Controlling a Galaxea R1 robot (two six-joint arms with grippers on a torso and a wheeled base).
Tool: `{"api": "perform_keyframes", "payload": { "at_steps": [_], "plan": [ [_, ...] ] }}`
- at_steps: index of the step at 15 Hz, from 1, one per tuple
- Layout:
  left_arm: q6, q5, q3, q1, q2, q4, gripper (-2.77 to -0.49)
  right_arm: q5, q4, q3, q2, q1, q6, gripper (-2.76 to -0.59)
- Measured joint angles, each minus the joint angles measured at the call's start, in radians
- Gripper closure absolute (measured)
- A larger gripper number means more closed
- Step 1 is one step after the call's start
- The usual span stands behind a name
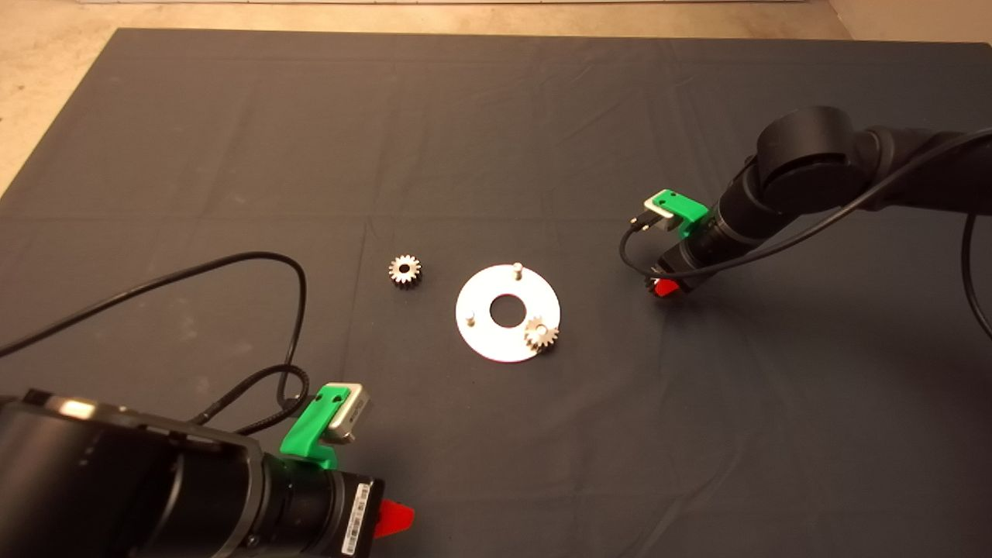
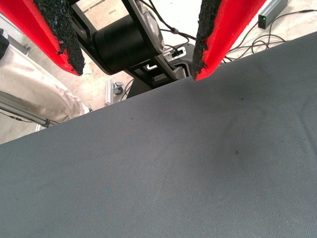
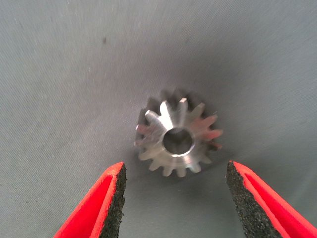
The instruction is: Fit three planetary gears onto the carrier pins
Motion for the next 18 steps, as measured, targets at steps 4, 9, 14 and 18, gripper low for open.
{"api": "perform_keyframes", "payload": {
  "at_steps": [4,9,14,18],
  "plan": [
    [0.000,0.000,0.000,0.000,0.000,0.000,-1.49,0.000,0.000,-0.001,0.000,-0.003,0.000,-1.47],
    [0.000,0.000,0.000,0.000,0.000,0.000,-1.49,0.056,0.000,-0.049,0.000,-0.005,-0.001,-1.47],
    [0.000,-0.001,0.000,0.000,0.000,0.000,-1.49,0.072,0.000,-0.064,0.005,-0.019,-0.005,-1.47],
    [0.000,-0.003,0.000,0.000,0.000,0.000,-1.49,0.072,0.000,-0.064,0.005,-0.021,-0.005,-1.30]
  ]
}}
